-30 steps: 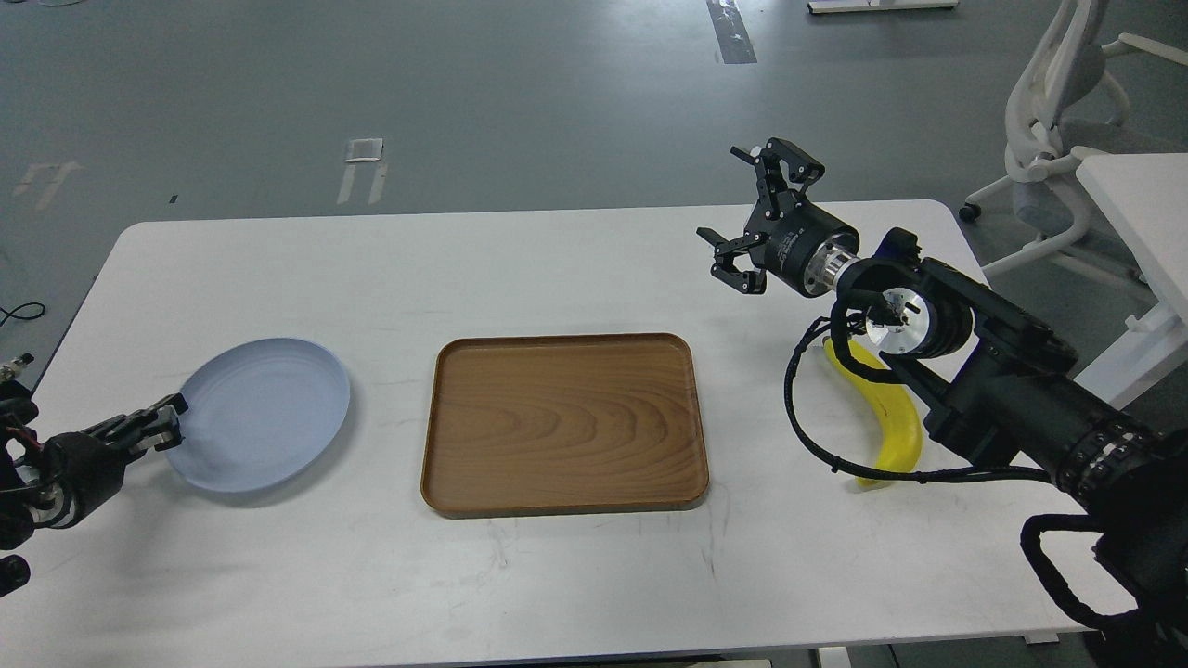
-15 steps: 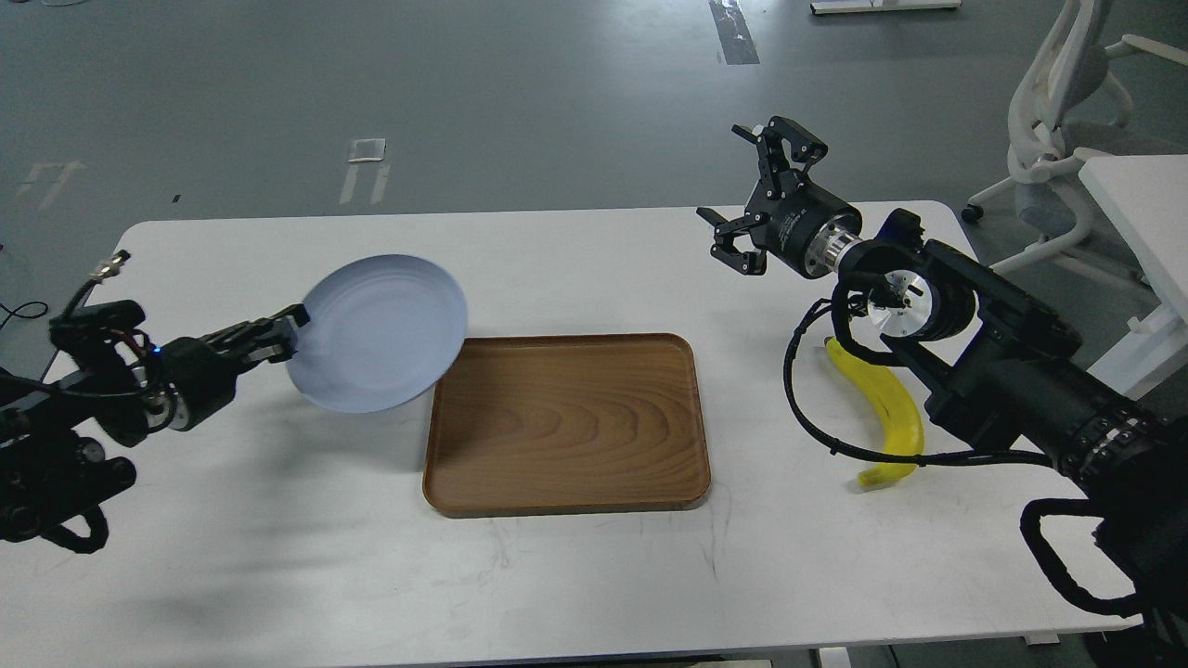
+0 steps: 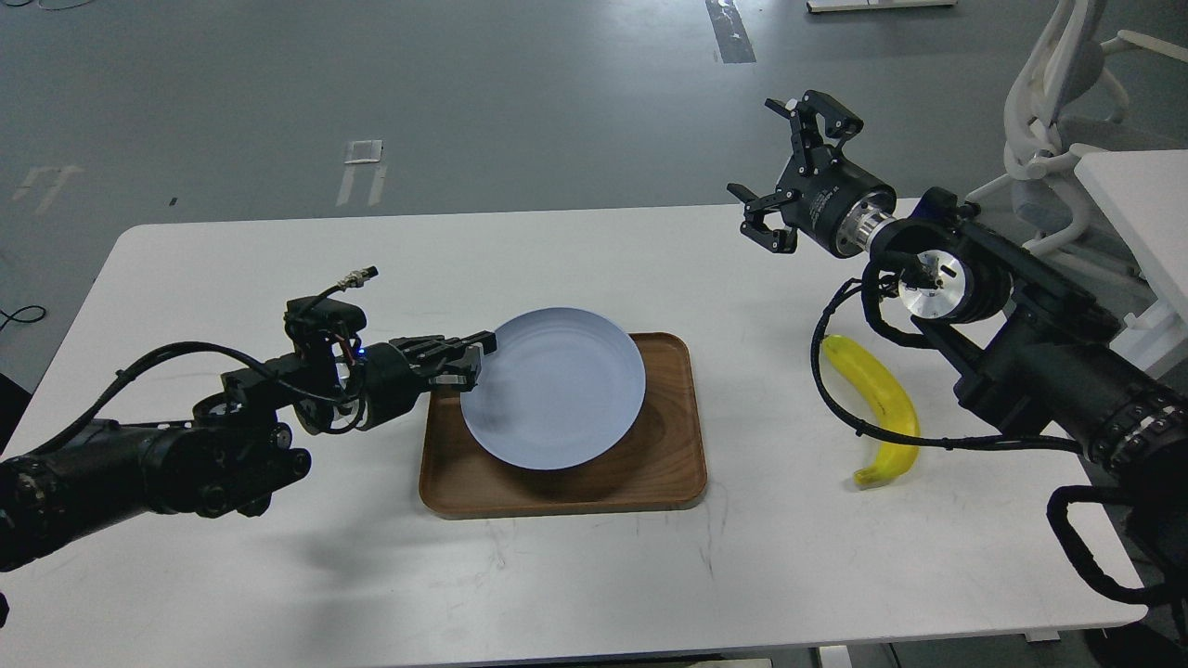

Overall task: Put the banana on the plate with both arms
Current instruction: 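Lift the plate with the left gripper and lower it onto the wooden tray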

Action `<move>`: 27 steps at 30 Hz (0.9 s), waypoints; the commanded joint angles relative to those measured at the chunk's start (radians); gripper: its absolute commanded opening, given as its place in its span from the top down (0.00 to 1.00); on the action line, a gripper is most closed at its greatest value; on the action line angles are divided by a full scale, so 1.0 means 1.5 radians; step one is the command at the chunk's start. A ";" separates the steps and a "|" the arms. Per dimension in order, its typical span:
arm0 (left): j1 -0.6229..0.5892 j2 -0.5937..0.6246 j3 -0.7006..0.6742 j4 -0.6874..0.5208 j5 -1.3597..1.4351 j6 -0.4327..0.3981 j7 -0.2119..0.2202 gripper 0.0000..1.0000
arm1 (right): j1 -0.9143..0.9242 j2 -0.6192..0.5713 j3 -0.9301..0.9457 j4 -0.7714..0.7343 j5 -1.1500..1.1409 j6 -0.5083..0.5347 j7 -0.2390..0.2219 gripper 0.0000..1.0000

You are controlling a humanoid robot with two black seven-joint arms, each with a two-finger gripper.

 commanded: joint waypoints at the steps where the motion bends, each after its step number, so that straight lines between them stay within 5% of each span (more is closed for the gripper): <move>1: 0.001 -0.016 0.011 0.018 -0.001 0.000 0.000 1.00 | -0.001 -0.001 0.004 0.000 0.000 0.000 0.001 0.01; 13: 0.009 -0.028 0.011 0.039 -0.001 -0.001 0.000 1.00 | -0.001 -0.001 0.005 0.000 0.000 0.000 0.001 0.01; 19: 0.010 -0.027 0.017 0.023 -0.001 -0.001 0.000 0.84 | 0.000 -0.001 0.005 0.000 0.000 0.000 0.000 0.01; 23: 0.006 -0.026 0.013 0.014 -0.006 -0.001 0.000 0.38 | 0.000 -0.001 0.005 0.000 0.000 0.000 0.001 0.01; 25: 0.003 -0.022 0.001 0.014 -0.018 -0.001 0.000 0.04 | 0.000 -0.001 0.005 -0.001 0.000 0.000 0.000 0.01; 27: 0.000 -0.019 -0.031 0.014 -0.050 0.001 0.000 0.03 | 0.000 -0.001 0.004 0.000 0.000 0.000 0.000 0.01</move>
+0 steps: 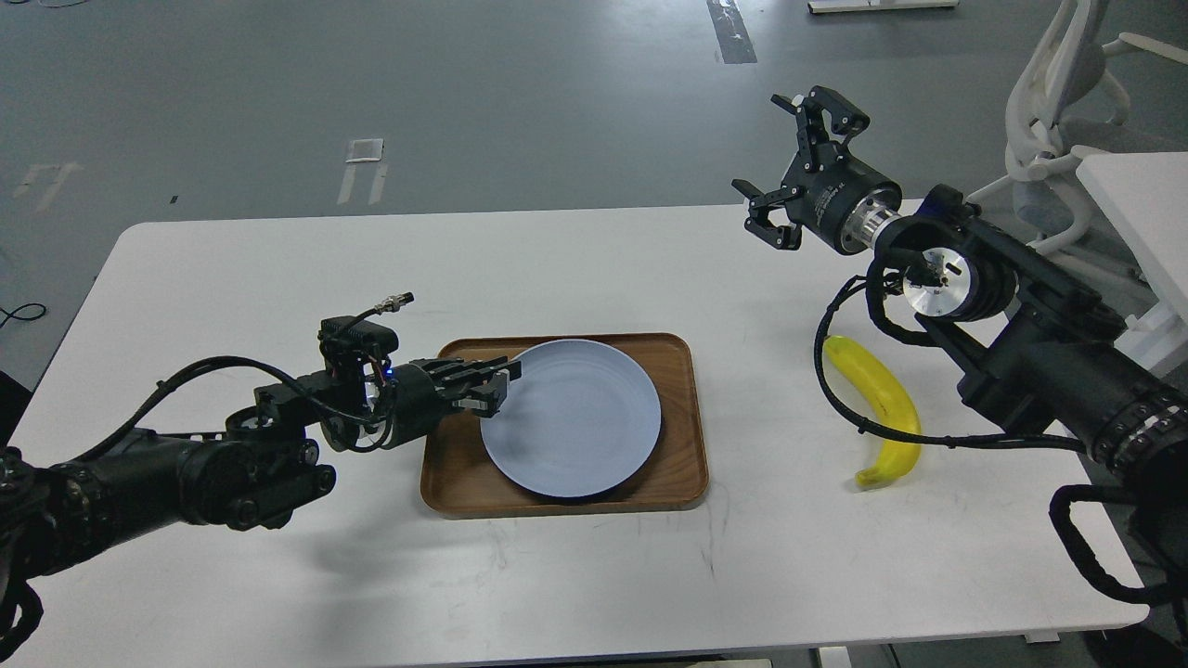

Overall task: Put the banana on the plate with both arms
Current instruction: 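Lift the plate with the left gripper and lower it onto the wooden tray, then open the left gripper and raise it away from the plate, then lower the right gripper onto the yellow banana and grasp it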

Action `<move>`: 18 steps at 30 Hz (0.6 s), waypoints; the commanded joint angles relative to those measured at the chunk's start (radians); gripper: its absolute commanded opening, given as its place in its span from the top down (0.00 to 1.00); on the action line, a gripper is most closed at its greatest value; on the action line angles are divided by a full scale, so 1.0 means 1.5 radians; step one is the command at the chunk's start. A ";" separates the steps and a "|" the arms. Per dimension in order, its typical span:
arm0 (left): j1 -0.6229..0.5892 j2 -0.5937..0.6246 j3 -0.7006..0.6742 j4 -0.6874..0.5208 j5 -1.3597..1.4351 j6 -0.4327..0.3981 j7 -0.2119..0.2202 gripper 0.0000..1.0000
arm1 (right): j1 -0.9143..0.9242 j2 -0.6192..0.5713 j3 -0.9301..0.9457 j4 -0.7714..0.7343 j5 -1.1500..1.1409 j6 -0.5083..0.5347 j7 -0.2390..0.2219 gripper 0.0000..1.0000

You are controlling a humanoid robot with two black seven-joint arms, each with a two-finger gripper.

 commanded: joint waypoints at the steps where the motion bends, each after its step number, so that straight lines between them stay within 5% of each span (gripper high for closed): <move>1: -0.007 0.005 -0.066 0.000 -0.067 -0.003 0.000 0.03 | 0.000 0.000 -0.003 0.000 0.000 0.000 0.000 0.01; 6: -0.046 0.007 -0.174 -0.002 -0.223 -0.009 0.000 0.02 | 0.006 -0.017 -0.048 0.009 -0.048 0.002 -0.003 0.01; 9: -0.067 0.008 -0.217 0.000 -0.315 -0.068 0.000 0.02 | 0.020 -0.049 -0.099 0.027 -0.160 0.002 -0.002 0.03; 11: -0.084 0.016 -0.249 0.001 -0.410 -0.165 0.000 0.02 | 0.027 -0.101 -0.153 0.079 -0.293 0.003 -0.001 0.05; 15: -0.094 0.023 -0.323 0.001 -0.560 -0.222 0.000 0.02 | 0.060 -0.204 -0.258 0.176 -0.509 0.005 0.001 0.06; 17: -0.093 0.024 -0.350 0.001 -0.598 -0.227 0.028 0.02 | 0.068 -0.235 -0.290 0.210 -0.566 0.005 0.003 0.06; 18: -0.091 0.025 -0.381 0.001 -0.629 -0.235 0.071 0.02 | 0.071 -0.270 -0.320 0.248 -0.610 0.006 0.005 0.06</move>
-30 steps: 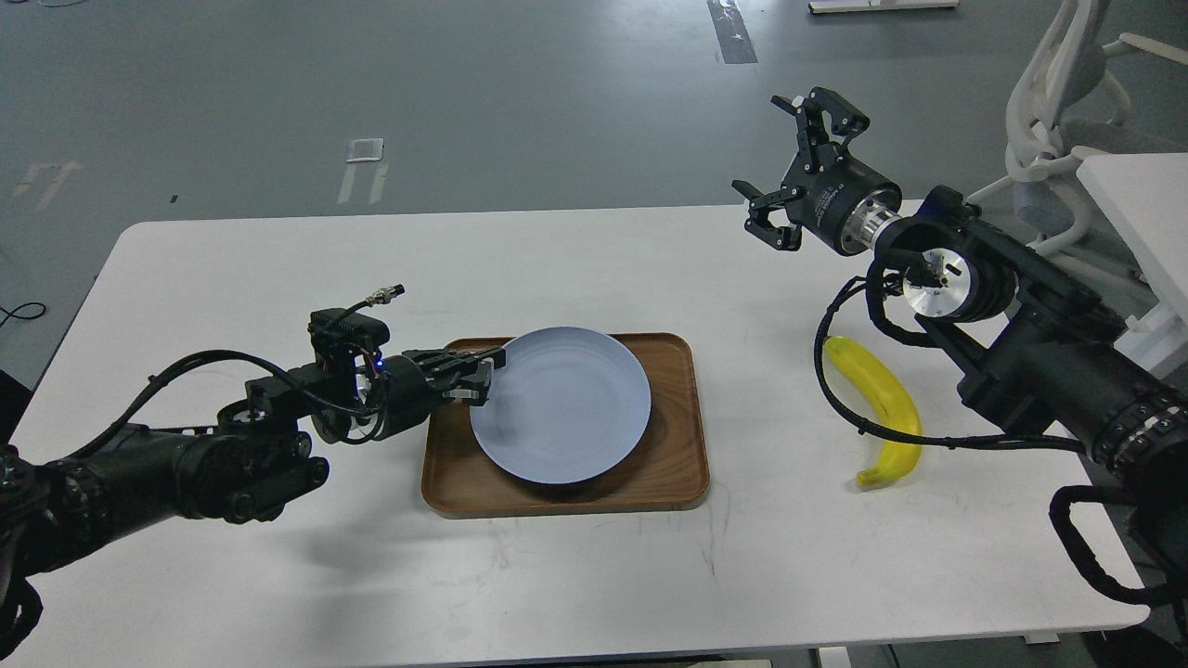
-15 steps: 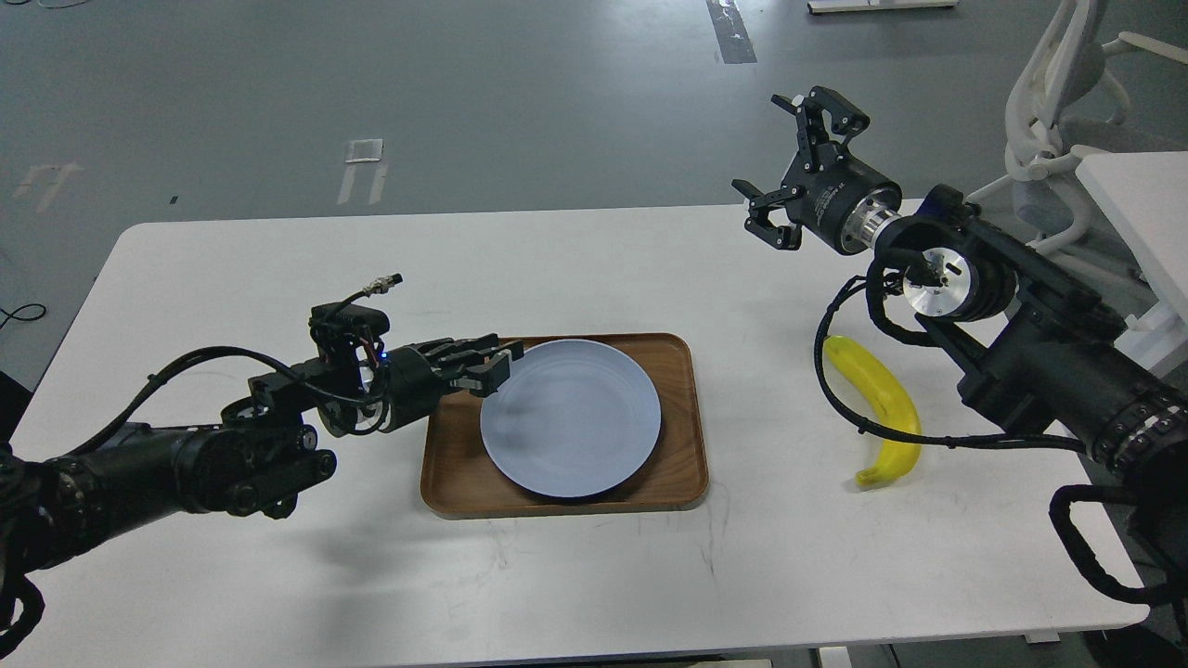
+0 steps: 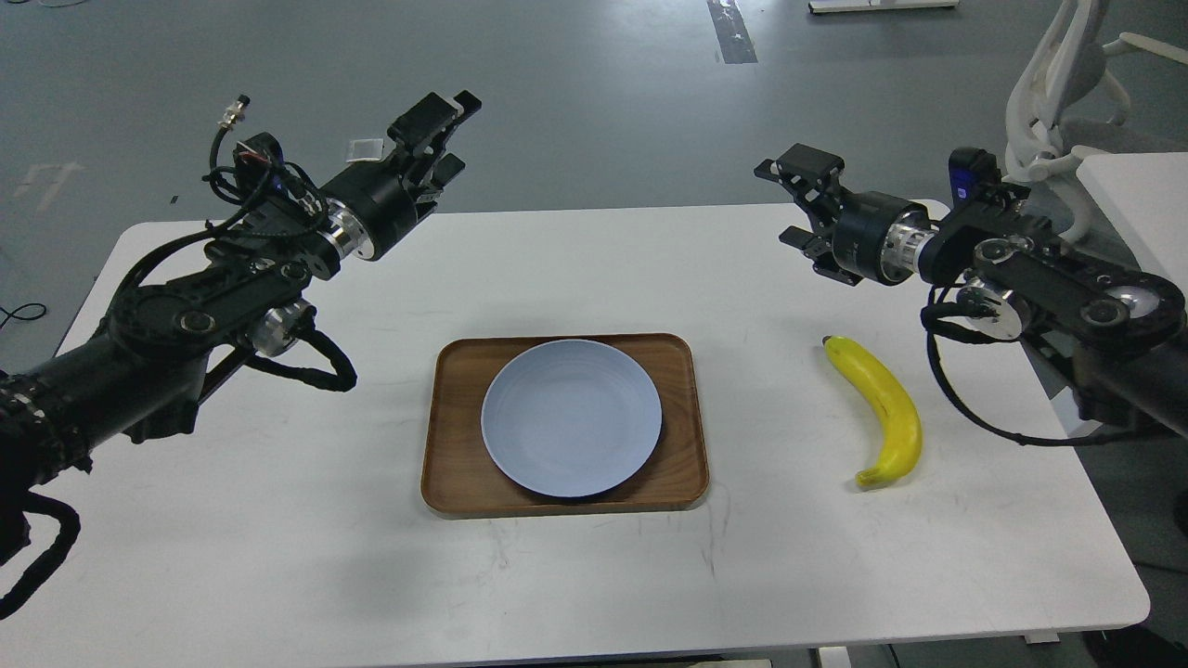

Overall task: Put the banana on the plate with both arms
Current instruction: 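Lower the right gripper onto the yellow banana and grasp it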

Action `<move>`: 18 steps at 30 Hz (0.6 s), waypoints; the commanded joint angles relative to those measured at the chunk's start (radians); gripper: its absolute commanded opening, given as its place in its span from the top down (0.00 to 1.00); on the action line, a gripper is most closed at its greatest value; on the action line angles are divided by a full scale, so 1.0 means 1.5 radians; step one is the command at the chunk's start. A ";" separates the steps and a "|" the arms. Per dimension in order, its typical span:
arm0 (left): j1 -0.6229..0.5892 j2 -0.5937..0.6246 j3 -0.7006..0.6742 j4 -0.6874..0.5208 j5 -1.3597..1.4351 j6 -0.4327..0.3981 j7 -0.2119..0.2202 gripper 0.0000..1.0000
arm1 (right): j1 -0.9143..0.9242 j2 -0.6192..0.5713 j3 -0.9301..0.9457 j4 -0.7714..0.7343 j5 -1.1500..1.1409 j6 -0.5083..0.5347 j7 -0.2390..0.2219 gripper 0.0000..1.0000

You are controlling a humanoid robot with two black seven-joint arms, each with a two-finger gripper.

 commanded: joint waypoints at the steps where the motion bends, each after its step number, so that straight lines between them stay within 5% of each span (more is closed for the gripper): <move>1: 0.006 0.003 -0.091 0.000 -0.101 -0.030 0.100 0.02 | 0.013 -0.097 -0.090 0.103 -0.153 0.001 0.004 0.06; 5: 0.017 -0.001 -0.147 0.002 -0.129 -0.051 0.159 0.02 | 0.008 -0.145 -0.146 0.133 -0.276 0.001 0.009 0.06; 18: 0.039 -0.009 -0.167 0.002 -0.174 -0.052 0.183 0.02 | -0.045 -0.147 -0.211 0.108 -0.371 0.000 0.023 0.12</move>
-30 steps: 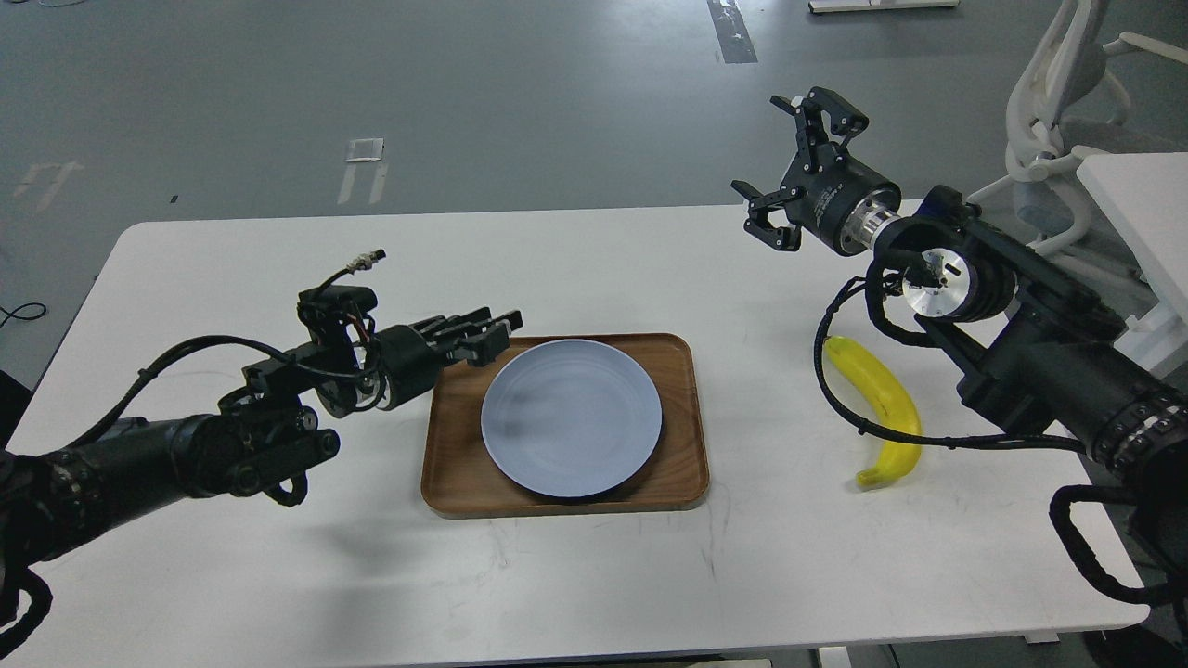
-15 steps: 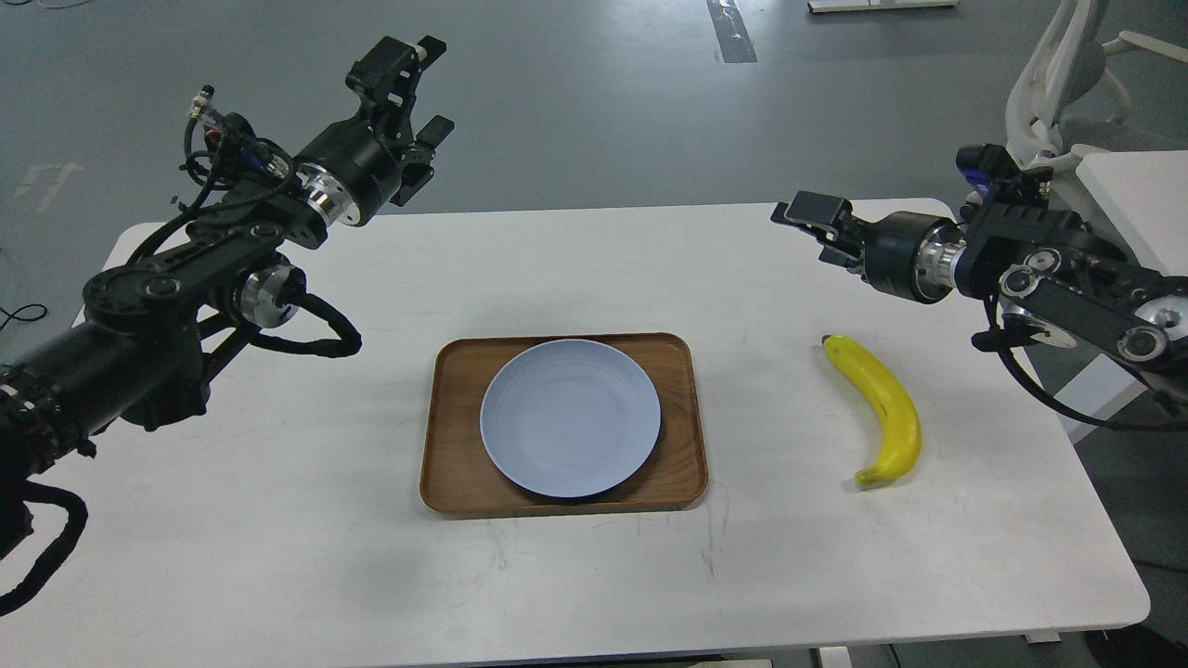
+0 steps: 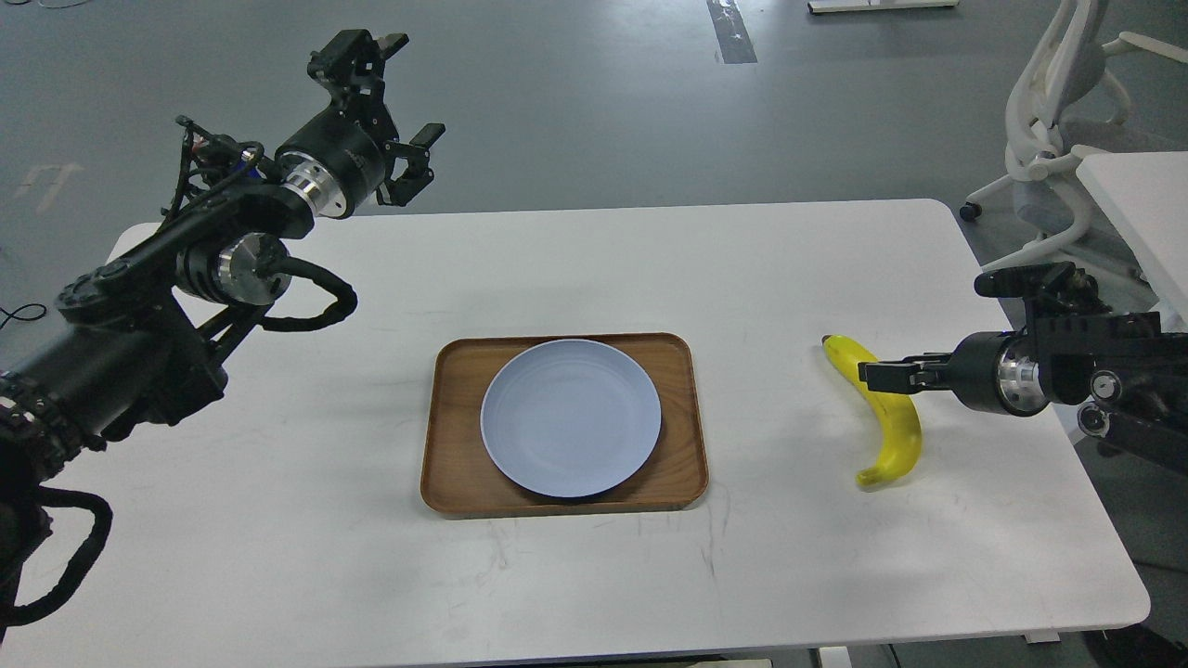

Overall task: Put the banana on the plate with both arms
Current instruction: 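Lower the right gripper onto the yellow banana and grasp it, then lift the banana with the right gripper and lower it onto the plate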

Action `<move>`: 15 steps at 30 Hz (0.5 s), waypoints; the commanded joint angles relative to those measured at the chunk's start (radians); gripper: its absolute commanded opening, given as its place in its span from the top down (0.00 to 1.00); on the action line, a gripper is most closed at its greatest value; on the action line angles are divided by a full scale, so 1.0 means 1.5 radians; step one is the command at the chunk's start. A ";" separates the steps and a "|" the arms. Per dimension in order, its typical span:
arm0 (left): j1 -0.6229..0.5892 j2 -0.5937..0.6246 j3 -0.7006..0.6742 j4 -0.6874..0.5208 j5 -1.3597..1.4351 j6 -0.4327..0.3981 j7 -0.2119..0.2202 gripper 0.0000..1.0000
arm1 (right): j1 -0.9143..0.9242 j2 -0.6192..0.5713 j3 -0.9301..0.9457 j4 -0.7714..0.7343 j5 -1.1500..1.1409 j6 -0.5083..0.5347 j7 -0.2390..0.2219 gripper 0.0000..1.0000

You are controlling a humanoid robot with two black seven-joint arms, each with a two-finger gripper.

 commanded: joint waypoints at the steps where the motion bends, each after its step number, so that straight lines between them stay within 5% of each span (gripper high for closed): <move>1: 0.008 0.004 0.001 0.001 -0.003 -0.003 0.007 0.02 | -0.014 0.009 -0.001 -0.014 -0.003 0.000 0.000 0.14; 4: 0.012 0.007 0.002 0.001 -0.003 -0.003 0.007 0.02 | -0.024 0.010 -0.001 -0.024 -0.018 0.000 0.000 0.21; 7: 0.013 0.007 0.002 0.001 -0.003 0.000 0.006 0.02 | -0.036 0.021 -0.002 -0.034 -0.027 0.000 0.000 0.44; 9: 0.014 0.008 0.005 0.001 -0.002 0.001 0.004 0.02 | -0.038 0.035 -0.002 -0.035 -0.031 0.000 0.001 0.79; 15: 0.018 0.009 0.006 0.001 0.000 0.001 0.001 0.02 | -0.014 0.054 -0.002 -0.036 -0.031 -0.033 0.027 0.92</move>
